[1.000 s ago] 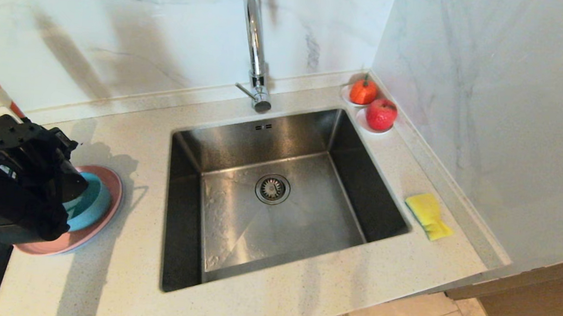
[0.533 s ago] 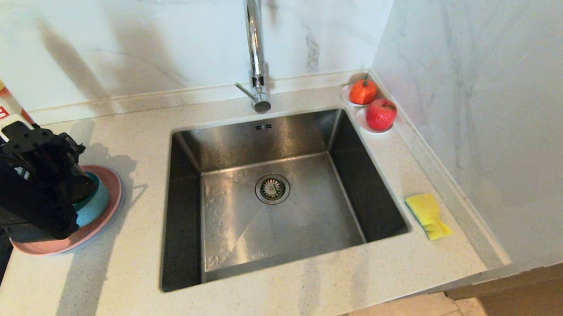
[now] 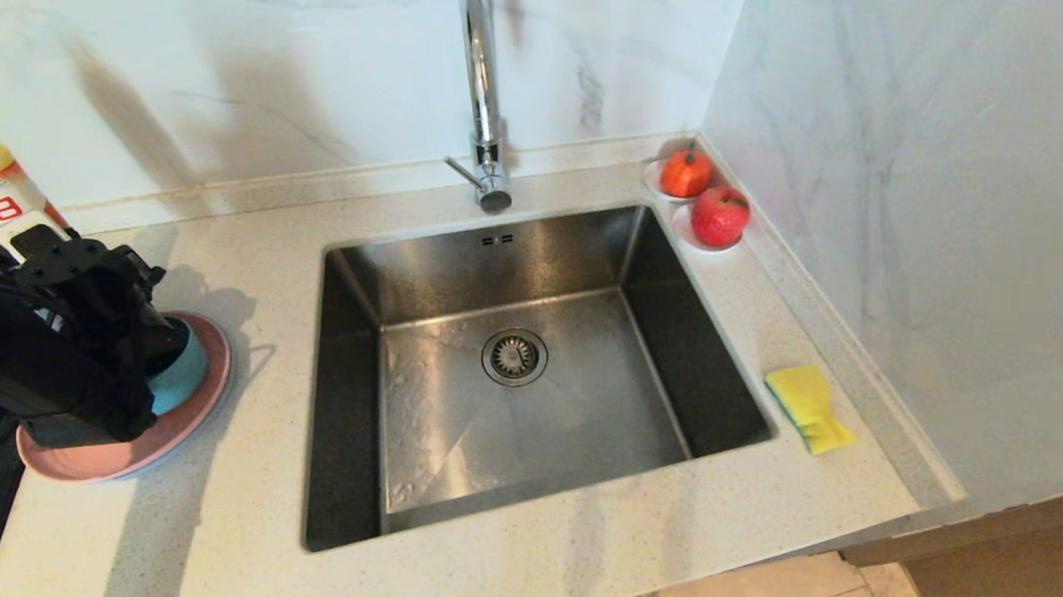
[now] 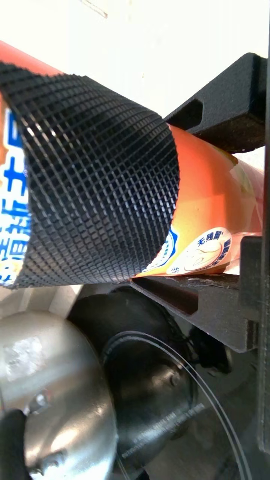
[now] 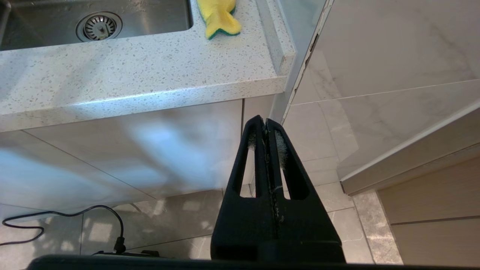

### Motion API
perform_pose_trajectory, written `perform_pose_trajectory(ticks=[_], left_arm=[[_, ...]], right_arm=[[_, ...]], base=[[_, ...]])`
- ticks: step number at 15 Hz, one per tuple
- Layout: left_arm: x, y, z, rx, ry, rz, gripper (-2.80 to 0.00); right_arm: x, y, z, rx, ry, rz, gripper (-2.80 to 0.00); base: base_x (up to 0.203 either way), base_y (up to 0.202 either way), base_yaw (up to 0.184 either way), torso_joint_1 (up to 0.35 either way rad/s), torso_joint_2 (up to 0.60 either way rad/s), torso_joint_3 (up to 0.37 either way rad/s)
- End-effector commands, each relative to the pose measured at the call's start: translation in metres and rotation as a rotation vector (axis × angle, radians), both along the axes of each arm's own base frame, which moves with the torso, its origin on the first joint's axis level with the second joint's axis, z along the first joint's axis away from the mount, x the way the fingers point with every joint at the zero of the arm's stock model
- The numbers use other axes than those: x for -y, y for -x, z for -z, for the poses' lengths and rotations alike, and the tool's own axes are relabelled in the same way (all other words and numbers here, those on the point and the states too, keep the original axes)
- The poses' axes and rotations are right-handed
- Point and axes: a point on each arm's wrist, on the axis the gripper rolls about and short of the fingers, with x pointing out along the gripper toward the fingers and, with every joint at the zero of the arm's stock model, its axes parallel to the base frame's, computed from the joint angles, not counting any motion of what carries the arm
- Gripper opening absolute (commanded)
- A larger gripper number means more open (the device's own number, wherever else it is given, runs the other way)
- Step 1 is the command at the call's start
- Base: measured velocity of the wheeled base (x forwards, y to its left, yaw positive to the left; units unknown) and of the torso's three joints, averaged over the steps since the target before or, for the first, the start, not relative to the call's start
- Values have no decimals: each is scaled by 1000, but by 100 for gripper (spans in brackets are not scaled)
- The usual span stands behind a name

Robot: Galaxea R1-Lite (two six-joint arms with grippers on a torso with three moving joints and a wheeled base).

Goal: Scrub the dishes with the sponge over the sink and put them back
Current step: Place the dish soap on the table

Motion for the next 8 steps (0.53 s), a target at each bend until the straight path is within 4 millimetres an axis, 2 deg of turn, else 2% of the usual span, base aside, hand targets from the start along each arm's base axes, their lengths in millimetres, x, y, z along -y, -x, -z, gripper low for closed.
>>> perform_pose_trajectory(ticks=[1, 5, 8], left_arm=[[-2, 0, -13, 44, -14, -8, -280], [0, 0, -28, 70, -37, -10, -280], [1, -8, -32, 72, -54, -6, -280]], right_arm=[[0, 0, 0, 0, 0, -1, -280], [0, 0, 0, 0, 0, -1, -280], [0, 0, 0, 0, 0, -1, -280]], base=[[0, 0, 0, 0, 0, 0], [0, 0, 0, 0, 0, 0], [0, 0, 0, 0, 0, 0]])
